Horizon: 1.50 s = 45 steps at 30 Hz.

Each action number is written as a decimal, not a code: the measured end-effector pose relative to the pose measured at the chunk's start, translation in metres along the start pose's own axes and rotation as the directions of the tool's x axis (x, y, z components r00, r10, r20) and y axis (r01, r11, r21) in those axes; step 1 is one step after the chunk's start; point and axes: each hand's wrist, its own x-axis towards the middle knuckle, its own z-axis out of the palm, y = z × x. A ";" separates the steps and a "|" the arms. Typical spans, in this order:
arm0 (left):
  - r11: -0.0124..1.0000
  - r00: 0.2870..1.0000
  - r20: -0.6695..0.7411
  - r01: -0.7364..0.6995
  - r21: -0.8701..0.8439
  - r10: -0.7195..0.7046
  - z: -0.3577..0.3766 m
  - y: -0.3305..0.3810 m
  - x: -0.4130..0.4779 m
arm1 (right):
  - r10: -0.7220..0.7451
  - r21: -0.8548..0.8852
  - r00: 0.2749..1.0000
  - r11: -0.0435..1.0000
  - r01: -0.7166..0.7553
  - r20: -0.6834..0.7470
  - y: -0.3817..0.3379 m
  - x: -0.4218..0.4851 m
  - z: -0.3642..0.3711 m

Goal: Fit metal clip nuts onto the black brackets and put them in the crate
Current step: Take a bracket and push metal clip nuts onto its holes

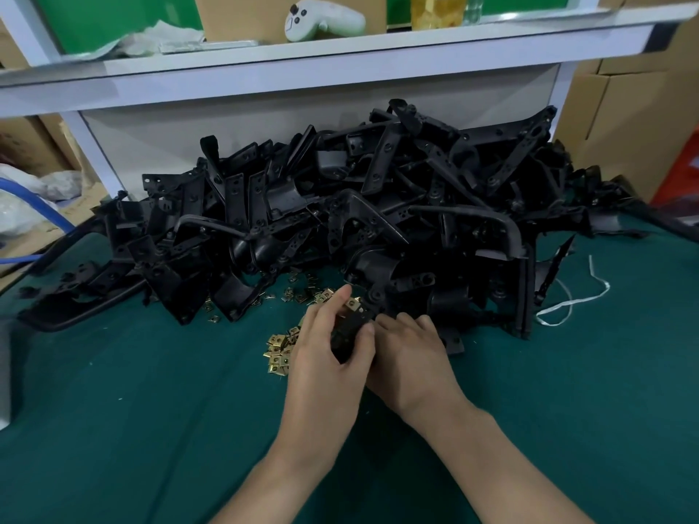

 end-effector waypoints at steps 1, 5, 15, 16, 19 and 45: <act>1.000 1.000 -0.014 -0.011 0.008 0.011 0.000 -0.002 0.001 | 0.003 -0.001 0.999 1.000 -0.003 -0.041 -0.001 -0.001 0.001; 0.999 0.999 -0.033 -0.029 0.016 0.029 0.001 -0.006 0.002 | 0.002 0.009 0.994 1.000 -0.001 -0.109 -0.001 -0.001 0.003; 0.998 0.998 -0.007 -0.067 0.019 0.067 0.000 -0.007 0.003 | 0.012 0.022 0.992 1.000 -0.010 -0.126 -0.001 -0.002 0.006; 0.998 0.998 -0.009 -0.056 0.018 0.056 0.000 -0.007 0.003 | 0.011 0.020 0.993 1.000 -0.009 -0.119 0.000 -0.002 0.007; 1.000 0.999 -0.045 0.005 0.018 -0.004 0.001 -0.012 0.004 | 0.015 -0.001 0.998 1.000 -0.015 -0.054 0.001 -0.002 0.007; 1.000 1.000 -0.016 0.006 0.026 -0.005 -0.007 -0.010 0.011 | -0.004 0.011 0.998 1.000 0.004 0.070 0.007 0.000 0.009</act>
